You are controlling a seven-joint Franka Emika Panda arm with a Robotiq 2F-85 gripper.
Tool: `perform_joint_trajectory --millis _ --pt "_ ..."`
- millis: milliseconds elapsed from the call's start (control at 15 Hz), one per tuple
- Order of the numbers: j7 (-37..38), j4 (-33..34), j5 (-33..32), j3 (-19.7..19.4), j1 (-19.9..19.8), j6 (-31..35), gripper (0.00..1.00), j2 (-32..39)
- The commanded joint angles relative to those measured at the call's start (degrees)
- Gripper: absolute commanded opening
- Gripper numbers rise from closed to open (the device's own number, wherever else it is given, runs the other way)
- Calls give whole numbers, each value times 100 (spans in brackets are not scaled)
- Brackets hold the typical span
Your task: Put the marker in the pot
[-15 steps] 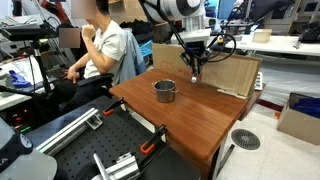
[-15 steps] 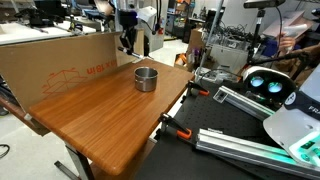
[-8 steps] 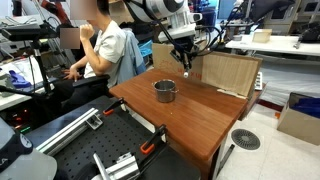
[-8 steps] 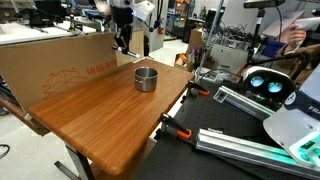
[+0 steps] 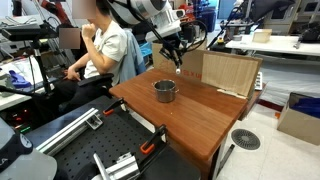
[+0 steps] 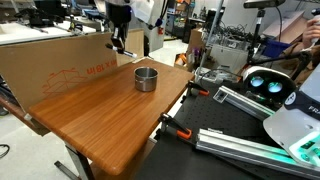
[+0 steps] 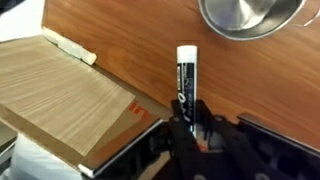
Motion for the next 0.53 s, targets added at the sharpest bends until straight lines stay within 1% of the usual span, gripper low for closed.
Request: perform_joint_trajectory --millis 0,267,333,467 --pt "535 -574 -646 -243 231 744 5 -318" --pt "1128 -983 -1285 -430 337 1534 5 -404" --pt "1374 -1246 -1509 -519 381 1765 5 -613" --pt "1707 -1492 -1904 -671 440 2101 5 -791"
